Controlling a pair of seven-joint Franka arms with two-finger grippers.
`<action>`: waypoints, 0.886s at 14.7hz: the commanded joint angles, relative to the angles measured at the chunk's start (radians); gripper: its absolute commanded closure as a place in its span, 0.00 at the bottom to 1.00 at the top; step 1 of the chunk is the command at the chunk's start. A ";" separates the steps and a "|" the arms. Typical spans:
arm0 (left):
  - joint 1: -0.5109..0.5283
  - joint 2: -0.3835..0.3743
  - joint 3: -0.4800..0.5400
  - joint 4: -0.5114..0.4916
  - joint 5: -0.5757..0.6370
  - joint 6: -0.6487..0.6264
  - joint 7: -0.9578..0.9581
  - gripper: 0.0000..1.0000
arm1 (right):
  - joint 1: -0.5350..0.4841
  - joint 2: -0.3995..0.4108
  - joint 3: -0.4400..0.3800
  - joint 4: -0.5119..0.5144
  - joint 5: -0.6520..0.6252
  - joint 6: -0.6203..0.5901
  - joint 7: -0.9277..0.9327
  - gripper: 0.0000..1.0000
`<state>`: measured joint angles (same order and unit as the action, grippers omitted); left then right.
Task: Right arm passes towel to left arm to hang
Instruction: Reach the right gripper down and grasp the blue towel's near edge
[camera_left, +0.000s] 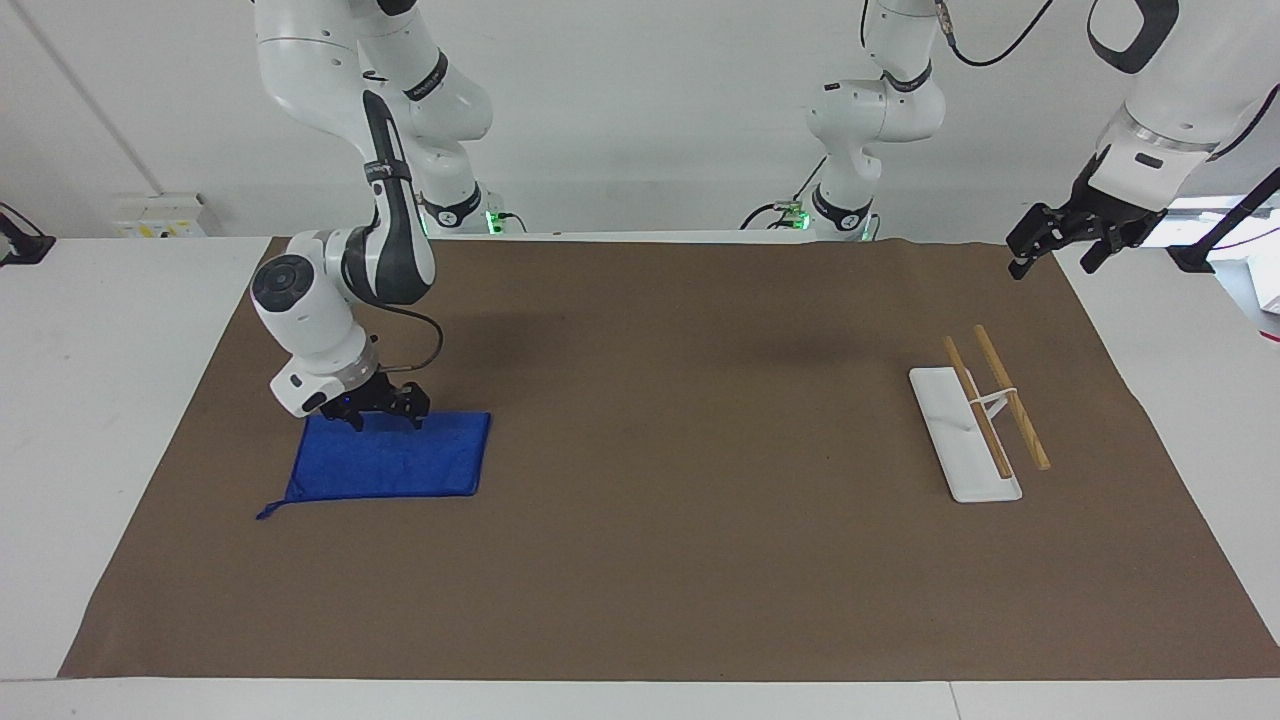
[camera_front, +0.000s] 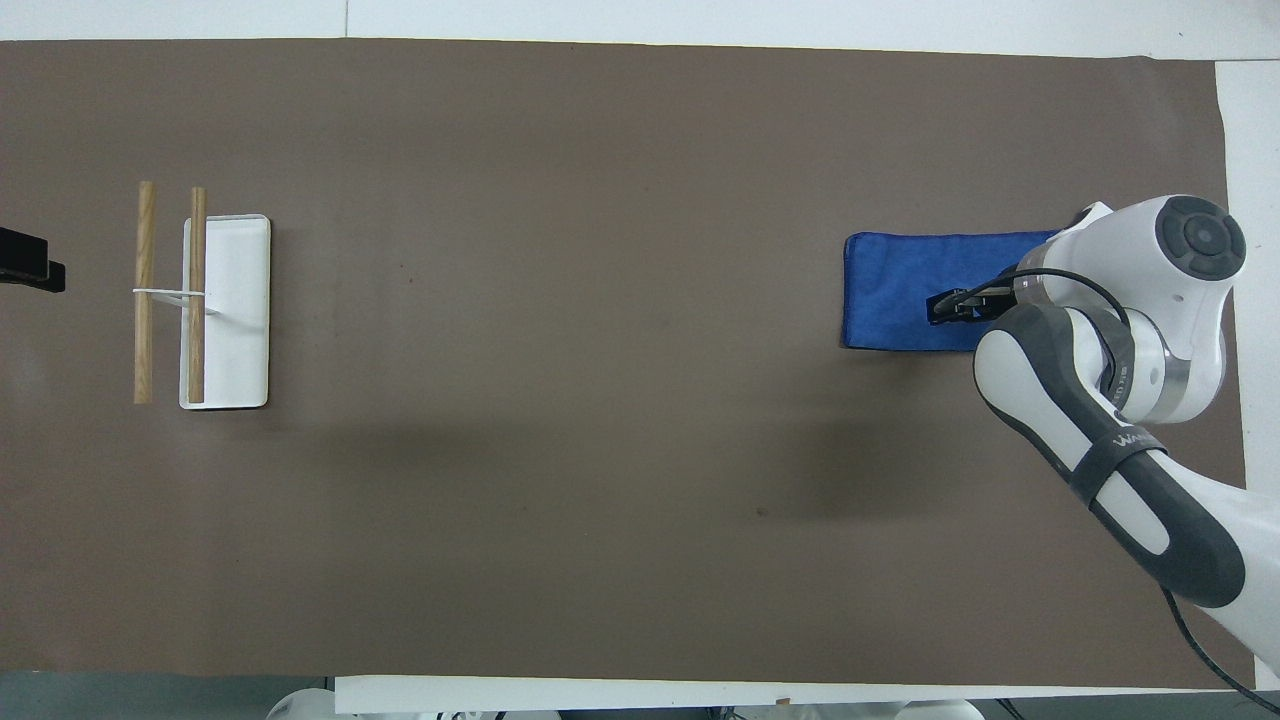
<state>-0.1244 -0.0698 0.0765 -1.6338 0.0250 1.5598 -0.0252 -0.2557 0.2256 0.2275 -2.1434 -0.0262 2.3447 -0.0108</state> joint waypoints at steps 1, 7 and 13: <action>0.011 -0.005 -0.006 -0.004 -0.007 -0.001 -0.005 0.00 | -0.008 -0.008 0.007 -0.023 -0.033 0.015 -0.005 0.07; 0.011 -0.007 -0.006 -0.004 -0.007 -0.003 -0.005 0.00 | -0.008 -0.003 0.007 -0.041 -0.054 0.016 -0.009 0.08; 0.011 -0.005 -0.006 -0.004 -0.008 -0.003 -0.005 0.00 | -0.011 -0.003 0.007 -0.042 -0.058 0.018 -0.029 0.17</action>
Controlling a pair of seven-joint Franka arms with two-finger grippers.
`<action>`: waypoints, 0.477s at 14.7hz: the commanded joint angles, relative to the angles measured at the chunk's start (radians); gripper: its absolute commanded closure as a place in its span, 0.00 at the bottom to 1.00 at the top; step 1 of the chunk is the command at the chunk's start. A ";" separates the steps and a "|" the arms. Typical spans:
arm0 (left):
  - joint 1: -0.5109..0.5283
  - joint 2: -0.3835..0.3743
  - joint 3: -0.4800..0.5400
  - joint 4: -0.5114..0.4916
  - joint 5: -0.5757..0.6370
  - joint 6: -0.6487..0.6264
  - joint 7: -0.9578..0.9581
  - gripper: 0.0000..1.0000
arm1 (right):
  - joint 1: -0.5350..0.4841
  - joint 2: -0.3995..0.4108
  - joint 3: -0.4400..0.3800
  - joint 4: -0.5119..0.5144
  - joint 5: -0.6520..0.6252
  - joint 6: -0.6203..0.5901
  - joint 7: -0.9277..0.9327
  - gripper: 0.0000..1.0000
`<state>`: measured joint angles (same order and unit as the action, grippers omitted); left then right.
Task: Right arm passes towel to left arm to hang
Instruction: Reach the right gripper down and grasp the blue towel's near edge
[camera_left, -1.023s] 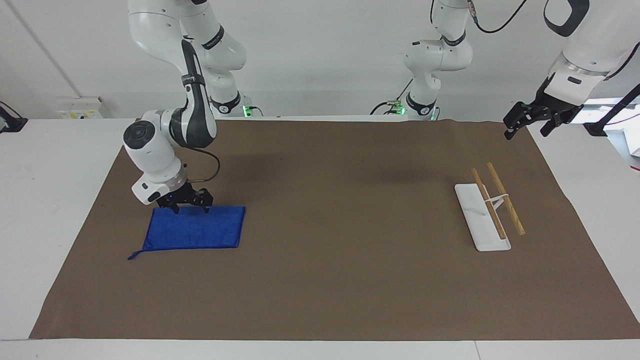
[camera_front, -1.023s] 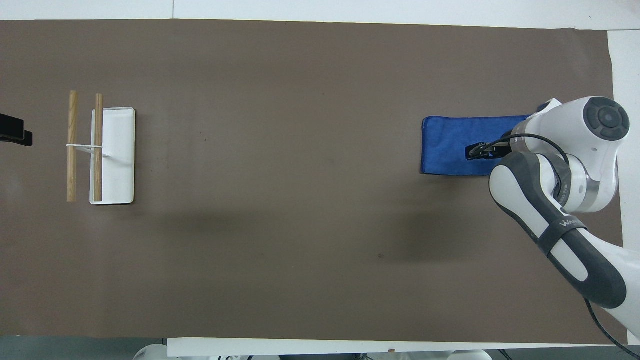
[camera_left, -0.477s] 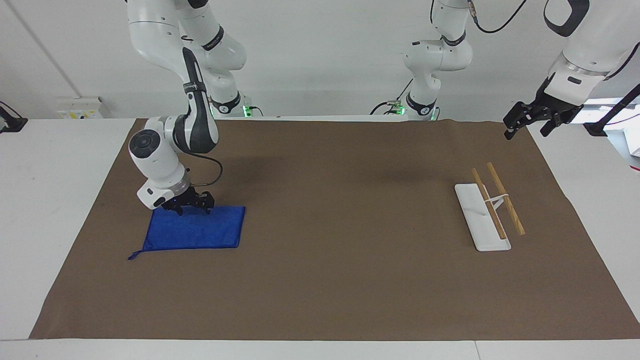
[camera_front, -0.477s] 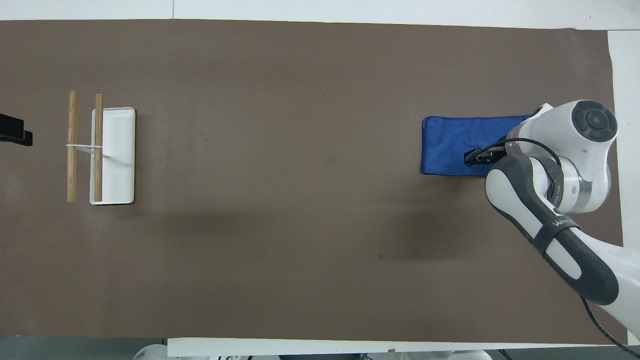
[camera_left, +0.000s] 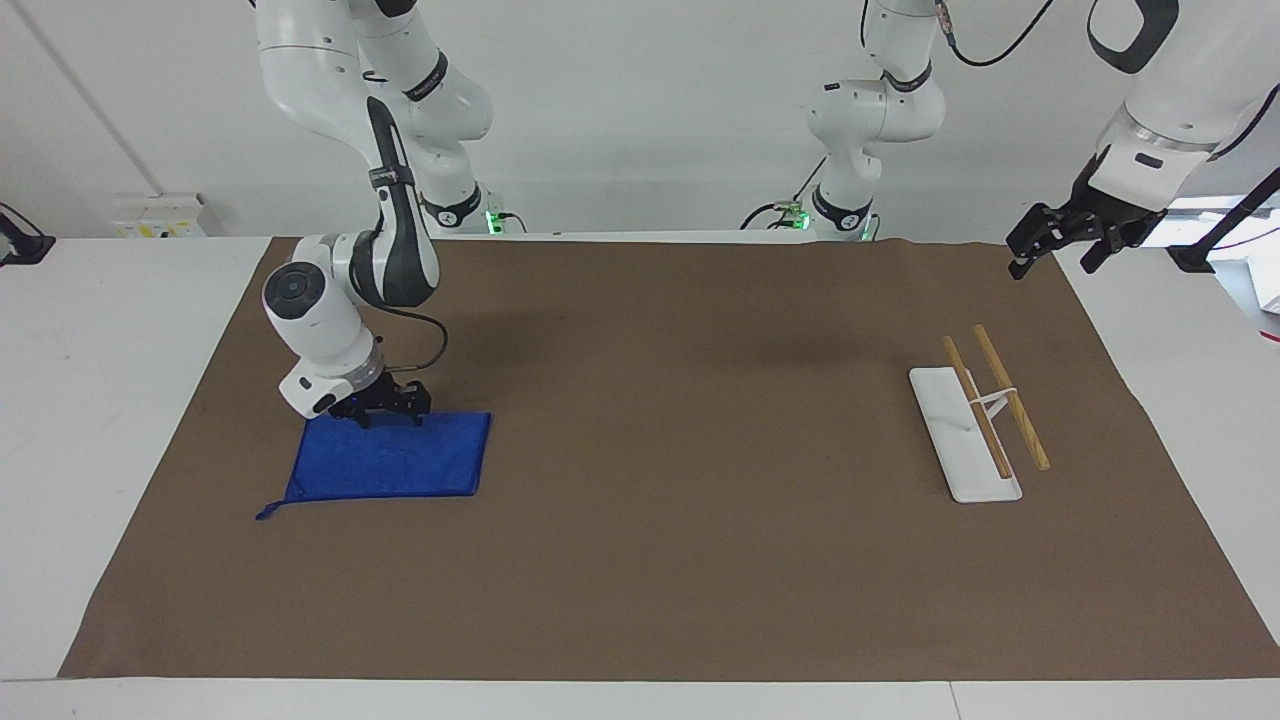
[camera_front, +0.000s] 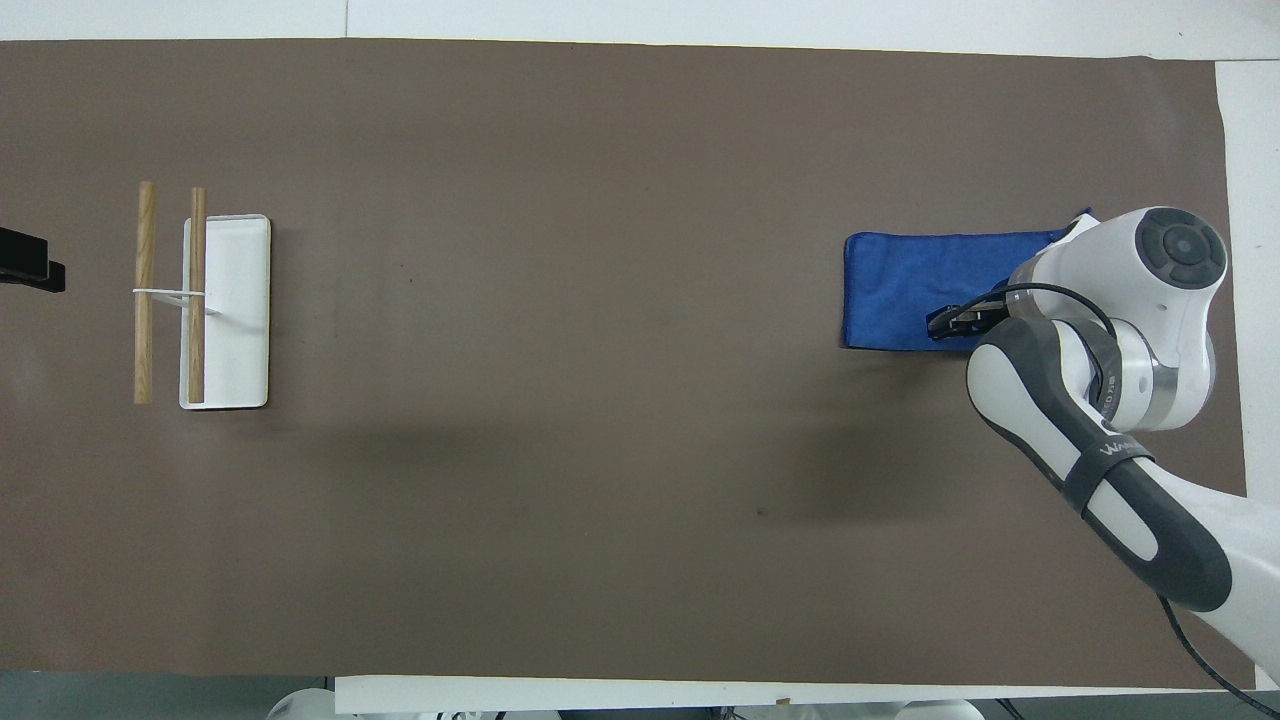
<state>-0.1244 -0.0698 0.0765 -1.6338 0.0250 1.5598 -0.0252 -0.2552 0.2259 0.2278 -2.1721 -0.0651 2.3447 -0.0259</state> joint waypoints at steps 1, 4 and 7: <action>0.011 -0.007 -0.006 -0.004 -0.007 -0.003 -0.005 0.00 | -0.012 -0.003 0.008 -0.015 -0.019 0.018 -0.016 0.23; 0.011 -0.007 -0.006 -0.004 -0.007 -0.003 -0.005 0.00 | -0.013 -0.005 0.008 -0.023 -0.019 0.018 -0.028 0.39; 0.032 -0.008 -0.004 -0.009 -0.007 -0.017 -0.005 0.00 | -0.013 -0.005 0.008 -0.023 -0.019 0.018 -0.037 0.68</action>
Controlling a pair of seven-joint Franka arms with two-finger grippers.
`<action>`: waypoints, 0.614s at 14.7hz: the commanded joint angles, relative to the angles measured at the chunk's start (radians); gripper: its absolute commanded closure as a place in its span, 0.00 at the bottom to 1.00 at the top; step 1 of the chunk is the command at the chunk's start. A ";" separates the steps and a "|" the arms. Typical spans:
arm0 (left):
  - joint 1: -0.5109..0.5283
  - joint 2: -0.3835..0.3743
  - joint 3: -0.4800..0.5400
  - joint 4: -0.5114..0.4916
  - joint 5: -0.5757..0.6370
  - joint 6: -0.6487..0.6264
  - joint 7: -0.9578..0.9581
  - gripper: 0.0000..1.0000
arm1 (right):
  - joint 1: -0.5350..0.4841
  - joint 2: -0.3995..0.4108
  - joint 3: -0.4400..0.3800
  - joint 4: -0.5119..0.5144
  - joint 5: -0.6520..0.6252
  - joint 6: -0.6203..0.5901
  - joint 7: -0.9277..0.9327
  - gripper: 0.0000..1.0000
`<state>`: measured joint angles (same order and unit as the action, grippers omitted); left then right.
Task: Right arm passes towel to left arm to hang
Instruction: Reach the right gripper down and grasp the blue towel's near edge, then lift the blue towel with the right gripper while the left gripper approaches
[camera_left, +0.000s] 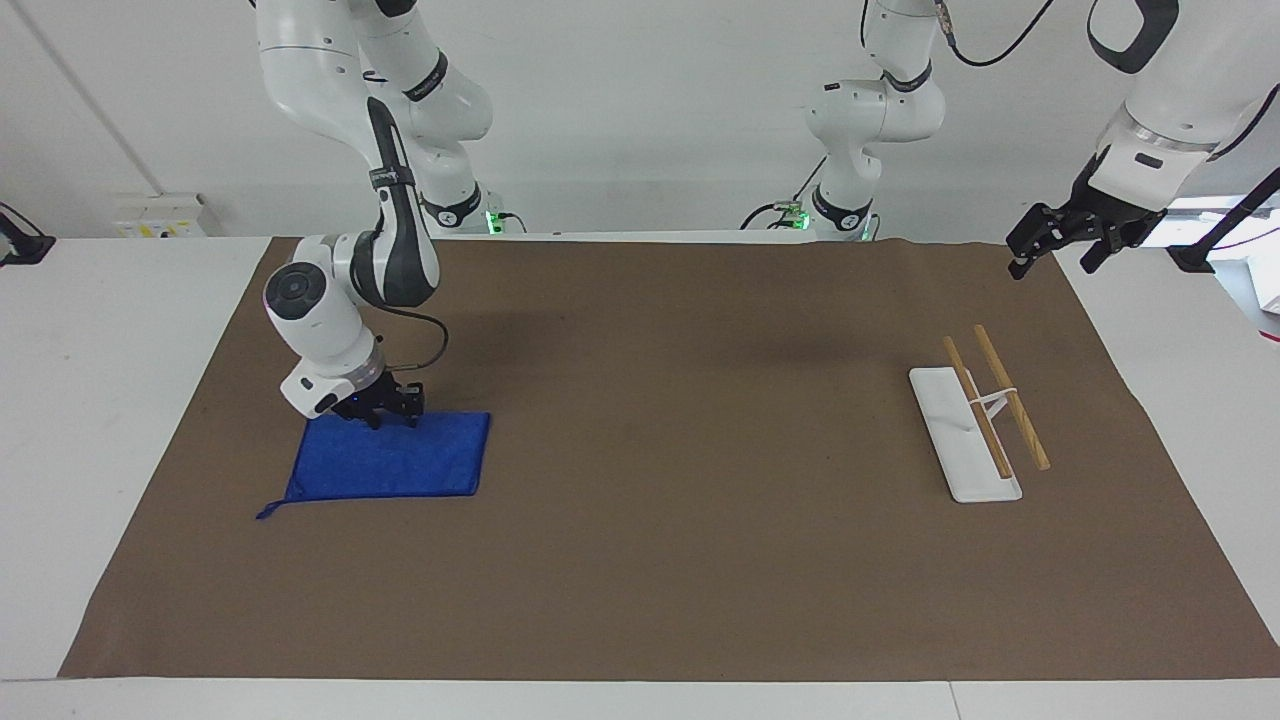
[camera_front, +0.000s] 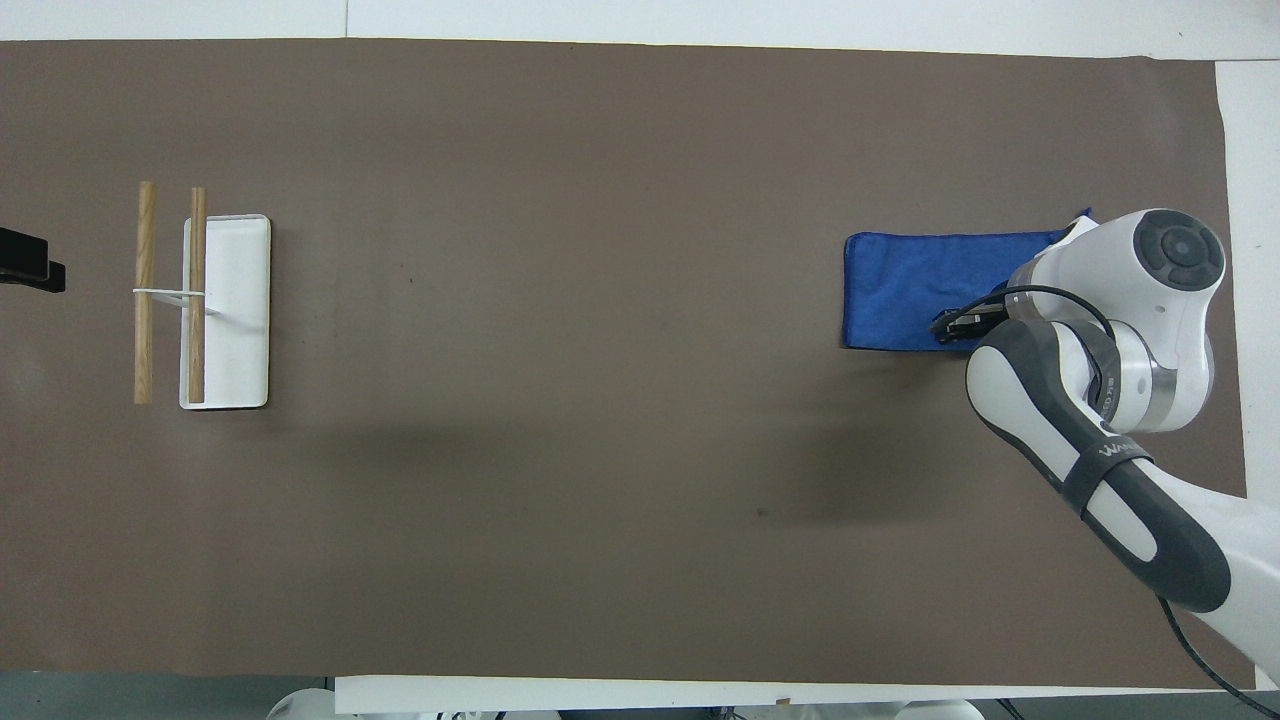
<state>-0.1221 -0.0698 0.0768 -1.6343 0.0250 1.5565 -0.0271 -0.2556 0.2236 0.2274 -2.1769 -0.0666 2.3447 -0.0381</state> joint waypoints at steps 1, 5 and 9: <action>0.045 -0.008 -0.005 -0.009 -0.007 -0.018 -0.005 0.00 | -0.013 -0.003 0.009 -0.018 -0.018 0.018 -0.031 0.81; 0.045 -0.019 -0.006 -0.013 -0.007 -0.044 -0.005 0.00 | -0.017 -0.001 0.007 0.002 -0.018 0.002 -0.069 1.00; 0.045 -0.027 -0.006 -0.027 -0.005 -0.064 -0.042 0.00 | -0.013 -0.015 0.010 0.147 -0.012 -0.221 -0.066 1.00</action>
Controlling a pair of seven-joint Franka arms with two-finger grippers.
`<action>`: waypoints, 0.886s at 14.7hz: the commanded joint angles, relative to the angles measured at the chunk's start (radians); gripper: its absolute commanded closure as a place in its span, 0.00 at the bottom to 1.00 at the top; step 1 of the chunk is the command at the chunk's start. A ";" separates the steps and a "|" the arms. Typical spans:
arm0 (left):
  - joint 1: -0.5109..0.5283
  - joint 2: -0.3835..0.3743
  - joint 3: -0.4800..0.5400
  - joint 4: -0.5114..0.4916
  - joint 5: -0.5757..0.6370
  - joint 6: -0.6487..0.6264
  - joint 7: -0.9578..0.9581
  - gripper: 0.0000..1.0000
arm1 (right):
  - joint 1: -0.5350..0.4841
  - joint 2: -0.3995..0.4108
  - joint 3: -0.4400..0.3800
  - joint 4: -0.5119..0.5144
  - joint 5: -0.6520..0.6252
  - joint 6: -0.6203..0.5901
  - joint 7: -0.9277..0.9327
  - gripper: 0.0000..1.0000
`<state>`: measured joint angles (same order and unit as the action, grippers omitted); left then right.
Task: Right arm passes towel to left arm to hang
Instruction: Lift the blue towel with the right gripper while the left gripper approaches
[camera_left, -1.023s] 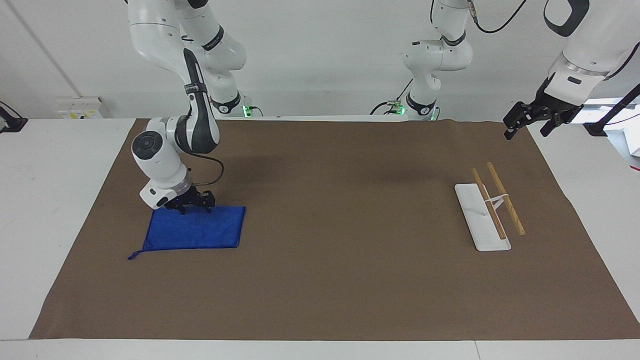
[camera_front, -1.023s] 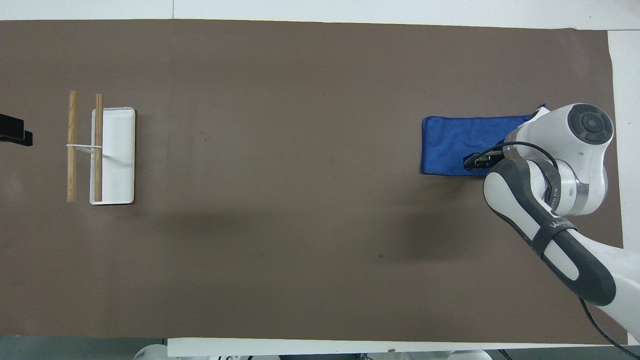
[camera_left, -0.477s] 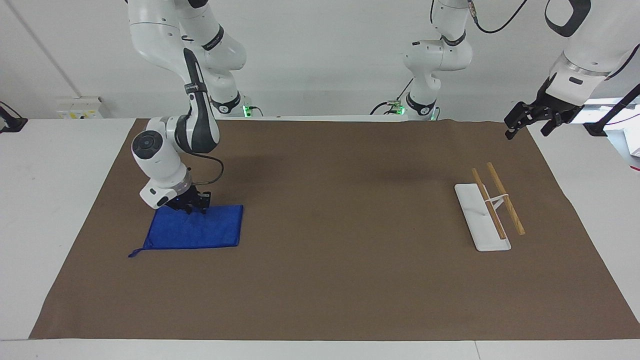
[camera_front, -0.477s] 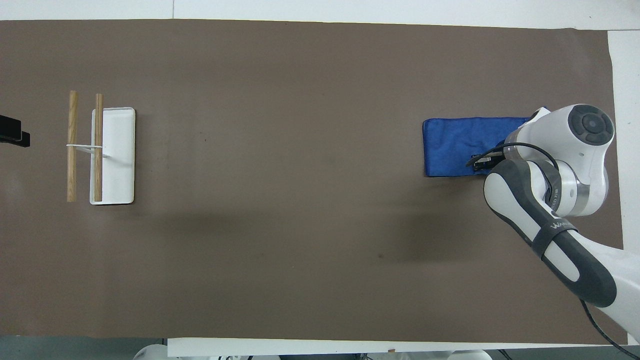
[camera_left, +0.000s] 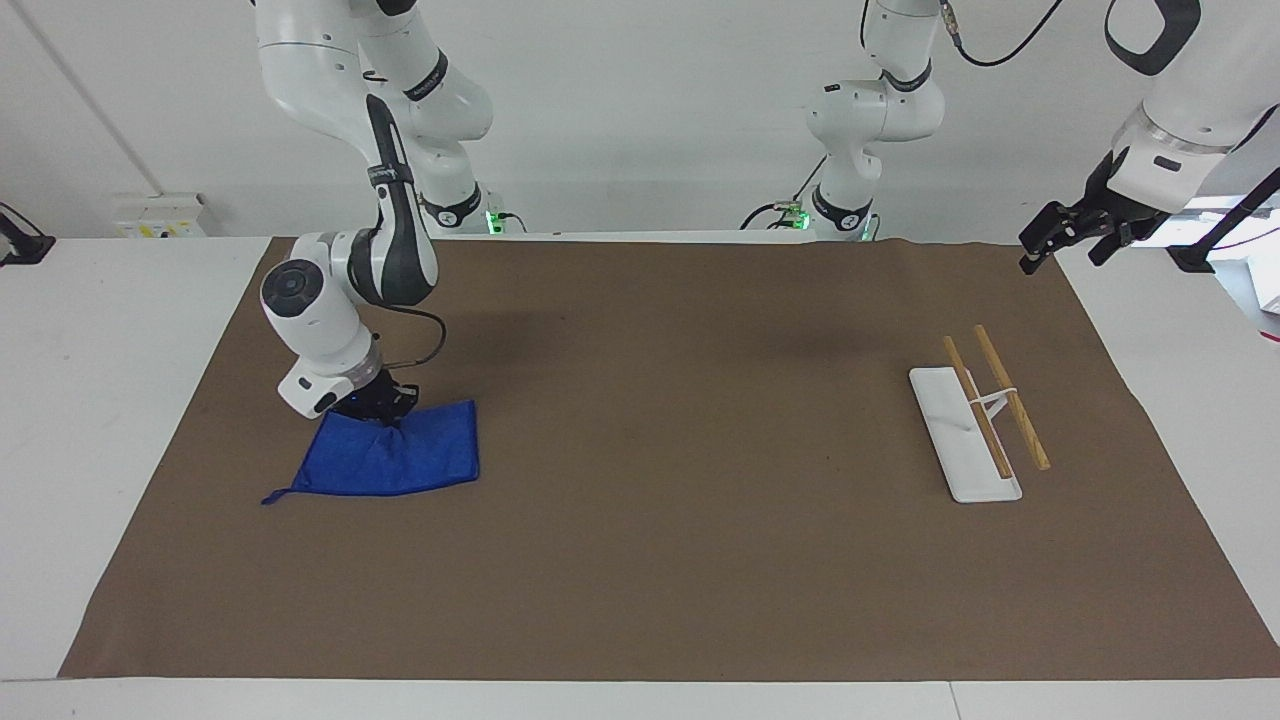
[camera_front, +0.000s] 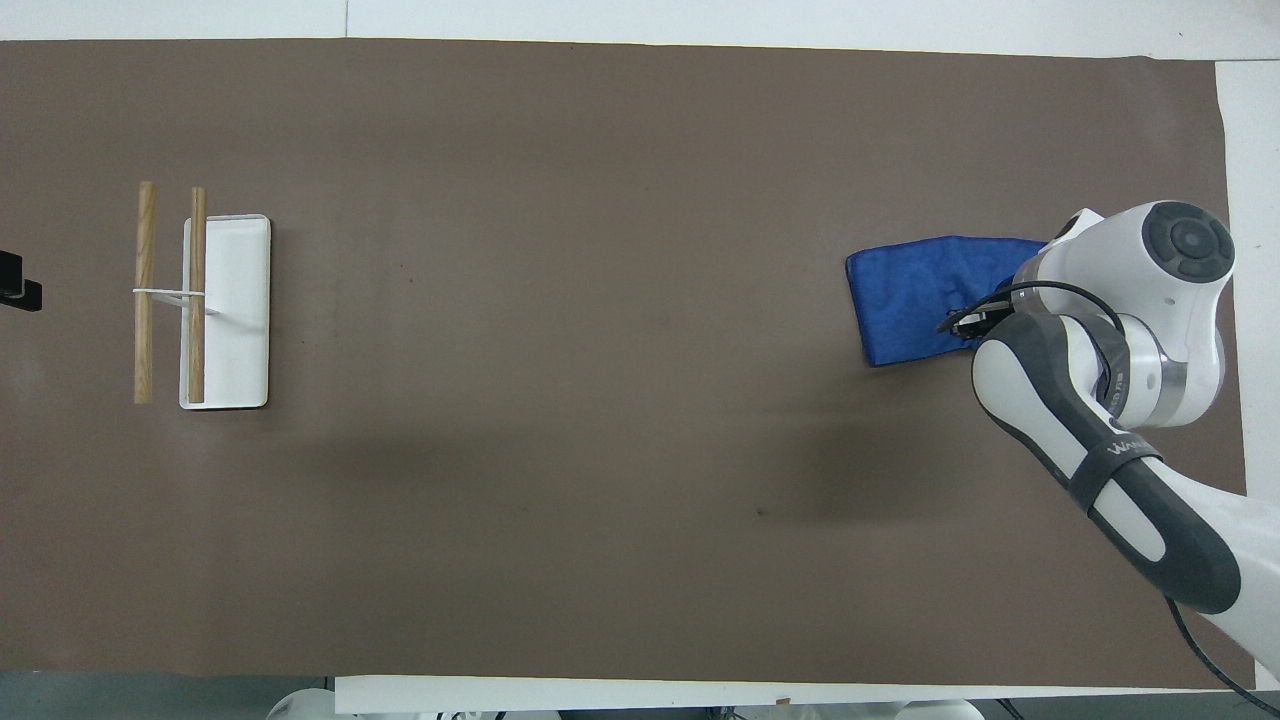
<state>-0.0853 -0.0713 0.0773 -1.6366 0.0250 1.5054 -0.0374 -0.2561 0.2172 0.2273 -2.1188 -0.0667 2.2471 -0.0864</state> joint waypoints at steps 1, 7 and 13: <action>-0.005 -0.030 -0.008 -0.037 -0.005 -0.004 -0.086 0.00 | -0.008 -0.018 0.013 0.135 0.001 -0.194 -0.012 1.00; -0.068 -0.028 -0.028 -0.052 -0.005 0.065 -0.410 0.00 | 0.029 -0.035 0.058 0.407 0.275 -0.506 0.152 1.00; -0.137 -0.021 -0.031 -0.086 -0.005 0.190 -0.697 0.00 | 0.216 -0.035 0.061 0.471 0.640 -0.427 0.632 1.00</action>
<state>-0.2063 -0.0734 0.0392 -1.6943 0.0231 1.6563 -0.6498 -0.0728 0.1651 0.2859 -1.6734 0.4621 1.7814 0.4222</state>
